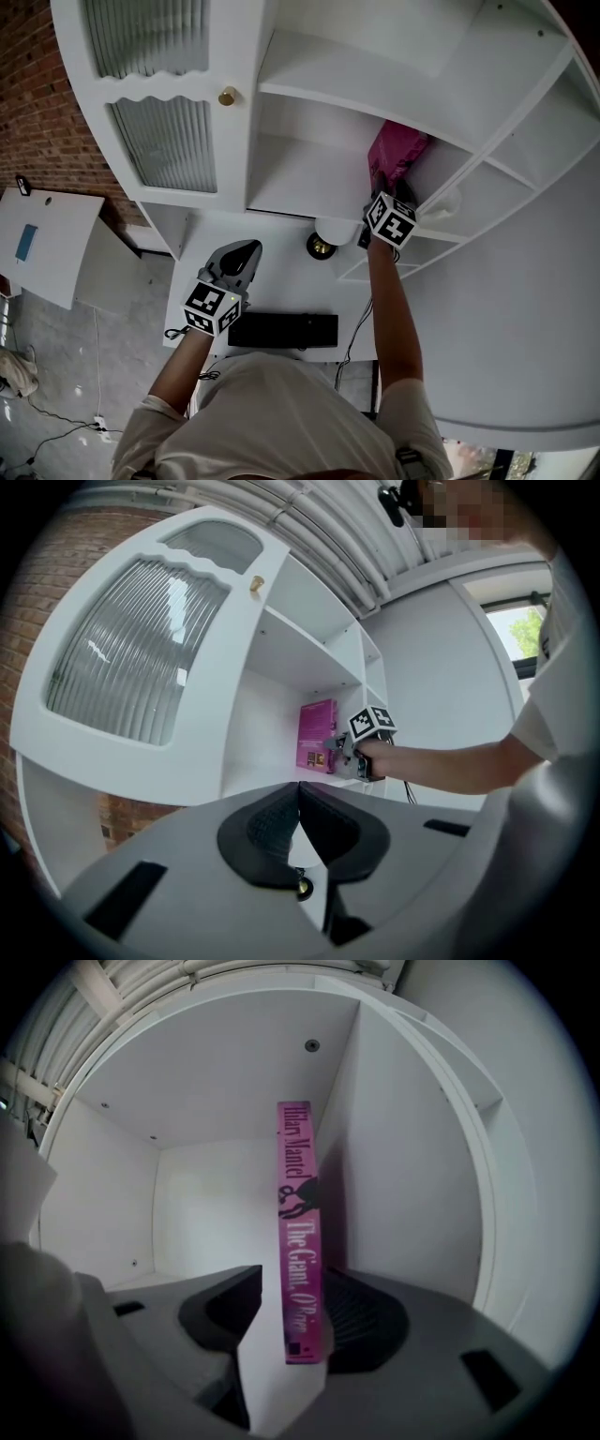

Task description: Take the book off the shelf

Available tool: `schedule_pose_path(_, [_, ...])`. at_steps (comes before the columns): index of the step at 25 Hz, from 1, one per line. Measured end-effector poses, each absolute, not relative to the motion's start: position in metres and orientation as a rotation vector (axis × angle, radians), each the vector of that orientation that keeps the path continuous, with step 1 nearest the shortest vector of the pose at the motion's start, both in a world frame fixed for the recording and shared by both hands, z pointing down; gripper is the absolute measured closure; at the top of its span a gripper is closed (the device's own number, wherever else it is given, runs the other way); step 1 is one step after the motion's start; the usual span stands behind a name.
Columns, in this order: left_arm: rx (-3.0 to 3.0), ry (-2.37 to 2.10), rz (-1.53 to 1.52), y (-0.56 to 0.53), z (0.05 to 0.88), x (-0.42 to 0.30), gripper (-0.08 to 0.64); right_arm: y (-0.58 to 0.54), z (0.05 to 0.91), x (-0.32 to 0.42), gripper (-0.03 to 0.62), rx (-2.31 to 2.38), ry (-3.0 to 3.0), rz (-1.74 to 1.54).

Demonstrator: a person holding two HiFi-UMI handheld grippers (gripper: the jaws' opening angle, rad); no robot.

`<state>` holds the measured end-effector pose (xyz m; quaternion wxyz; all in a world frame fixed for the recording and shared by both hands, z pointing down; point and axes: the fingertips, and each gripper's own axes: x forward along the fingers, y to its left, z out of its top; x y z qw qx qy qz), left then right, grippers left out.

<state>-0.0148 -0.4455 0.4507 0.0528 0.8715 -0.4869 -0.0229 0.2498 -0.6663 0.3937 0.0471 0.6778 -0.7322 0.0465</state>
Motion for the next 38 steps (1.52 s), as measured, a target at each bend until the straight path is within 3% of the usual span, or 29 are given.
schedule_pose_path(18, [2.557,-1.579,-0.068,-0.448,0.459,-0.034,0.565,-0.723,0.401,0.243,0.400,1.961,-2.212,0.084])
schedule_pose_path(21, [2.540,-1.597,-0.063,-0.446,0.461,-0.034,0.565,-0.724,0.397,0.244,0.454,1.961,-2.229,0.066])
schedule_pose_path(38, [2.497,-1.667,-0.031,-0.416,0.463,0.001,0.566,-0.654,0.388,0.234,0.459,1.766,-2.468,0.059])
